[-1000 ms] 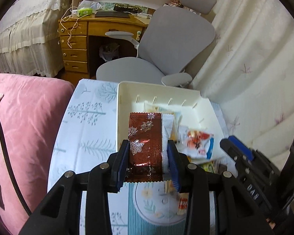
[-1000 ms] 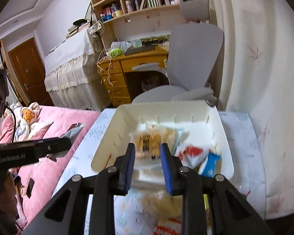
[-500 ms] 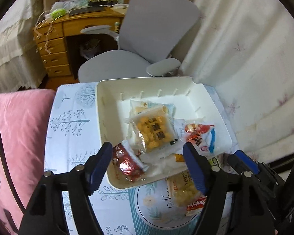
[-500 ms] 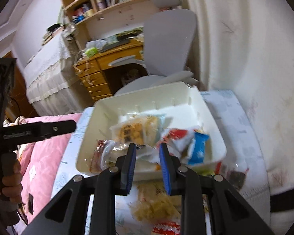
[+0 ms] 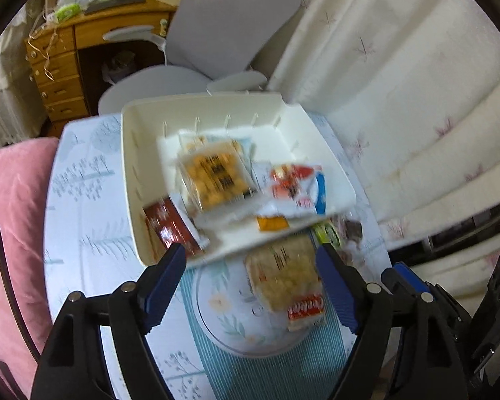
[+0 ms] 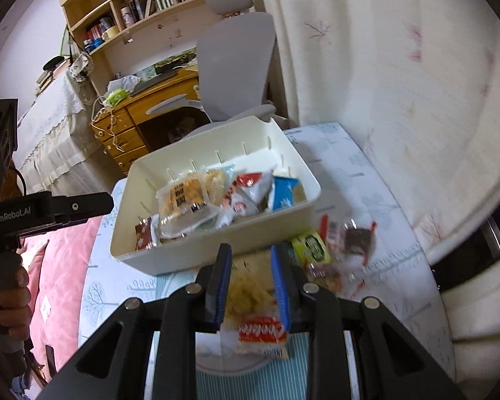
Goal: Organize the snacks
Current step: 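Open right tool to drop pastry bag in box while left tool drops brown wrapper, then grasp the clear puffed-snack bag with left tool while right tool grasps the red Cookies bag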
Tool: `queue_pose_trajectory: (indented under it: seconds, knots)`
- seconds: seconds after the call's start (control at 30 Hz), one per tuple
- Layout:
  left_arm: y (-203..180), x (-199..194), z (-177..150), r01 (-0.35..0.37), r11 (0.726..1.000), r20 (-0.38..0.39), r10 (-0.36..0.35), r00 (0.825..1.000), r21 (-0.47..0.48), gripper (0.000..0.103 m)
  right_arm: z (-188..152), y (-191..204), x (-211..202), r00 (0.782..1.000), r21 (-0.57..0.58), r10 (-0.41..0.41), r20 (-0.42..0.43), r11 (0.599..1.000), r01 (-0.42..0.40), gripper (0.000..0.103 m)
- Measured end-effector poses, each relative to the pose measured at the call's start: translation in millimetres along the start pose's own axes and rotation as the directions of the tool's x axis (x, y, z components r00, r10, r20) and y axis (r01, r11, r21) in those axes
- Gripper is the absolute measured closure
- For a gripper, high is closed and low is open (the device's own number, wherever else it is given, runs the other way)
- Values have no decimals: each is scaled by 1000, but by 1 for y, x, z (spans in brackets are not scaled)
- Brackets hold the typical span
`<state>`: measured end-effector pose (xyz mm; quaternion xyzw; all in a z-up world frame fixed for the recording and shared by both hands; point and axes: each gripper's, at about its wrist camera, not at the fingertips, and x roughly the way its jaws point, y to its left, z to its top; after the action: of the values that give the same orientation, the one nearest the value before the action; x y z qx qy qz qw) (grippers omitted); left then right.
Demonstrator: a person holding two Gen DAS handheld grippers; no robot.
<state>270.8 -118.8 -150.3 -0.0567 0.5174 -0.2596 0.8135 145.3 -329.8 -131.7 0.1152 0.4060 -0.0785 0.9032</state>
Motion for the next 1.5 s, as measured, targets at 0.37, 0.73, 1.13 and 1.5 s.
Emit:
queue_pose_trajectory:
  seconds: [0.37,0.73,1.13,1.5]
  knots:
    - [-16,20,-36,21,993,-85,-11,996,117,24,-57,-9,0,998,83,-20,-58,996,25,71]
    - [-46,75,-43,-4,967,-202,57,978,253,24,-104,-10,37,997,65,-31,-64,997,36,44]
    - [-79,130,-52,-6,912,-251,120,961,410,24,-126,-6,77,993,-61,-77,-91,996,72,33]
    - [-84,163,-52,26,928,-302,94,949,371,38,-125,1,93,993,-186,-70,-97,981,51,33]
